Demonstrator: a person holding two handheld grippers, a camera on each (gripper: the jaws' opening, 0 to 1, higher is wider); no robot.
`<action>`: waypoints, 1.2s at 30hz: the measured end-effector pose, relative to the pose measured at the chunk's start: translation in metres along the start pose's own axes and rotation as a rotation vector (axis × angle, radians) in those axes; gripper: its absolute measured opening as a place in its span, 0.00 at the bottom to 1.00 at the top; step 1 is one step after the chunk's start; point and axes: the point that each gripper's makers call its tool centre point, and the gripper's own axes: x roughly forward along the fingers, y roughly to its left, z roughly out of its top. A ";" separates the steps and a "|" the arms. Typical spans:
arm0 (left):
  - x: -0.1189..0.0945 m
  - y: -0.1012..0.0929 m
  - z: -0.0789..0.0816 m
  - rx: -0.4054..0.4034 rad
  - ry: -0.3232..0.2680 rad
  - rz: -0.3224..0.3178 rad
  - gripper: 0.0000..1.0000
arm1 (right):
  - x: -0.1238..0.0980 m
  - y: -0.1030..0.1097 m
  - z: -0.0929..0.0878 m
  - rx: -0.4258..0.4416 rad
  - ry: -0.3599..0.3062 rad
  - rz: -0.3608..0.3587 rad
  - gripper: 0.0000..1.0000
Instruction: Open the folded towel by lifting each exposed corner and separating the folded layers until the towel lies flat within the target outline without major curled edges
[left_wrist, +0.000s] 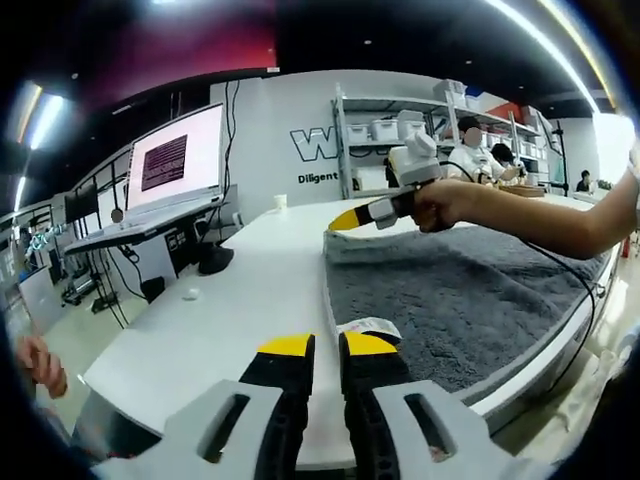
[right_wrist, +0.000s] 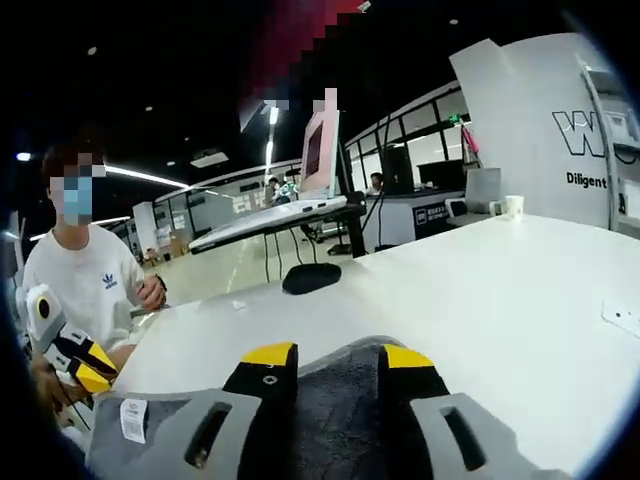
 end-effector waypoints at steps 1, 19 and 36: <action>0.000 -0.001 0.001 0.004 -0.006 0.000 0.09 | 0.000 -0.001 0.001 -0.004 -0.005 -0.002 0.22; 0.004 -0.016 0.008 0.021 -0.030 -0.053 0.07 | -0.018 -0.008 0.005 -0.019 -0.027 -0.010 0.08; 0.008 -0.028 0.017 0.043 -0.042 -0.053 0.25 | -0.052 -0.022 0.010 -0.049 -0.055 -0.071 0.30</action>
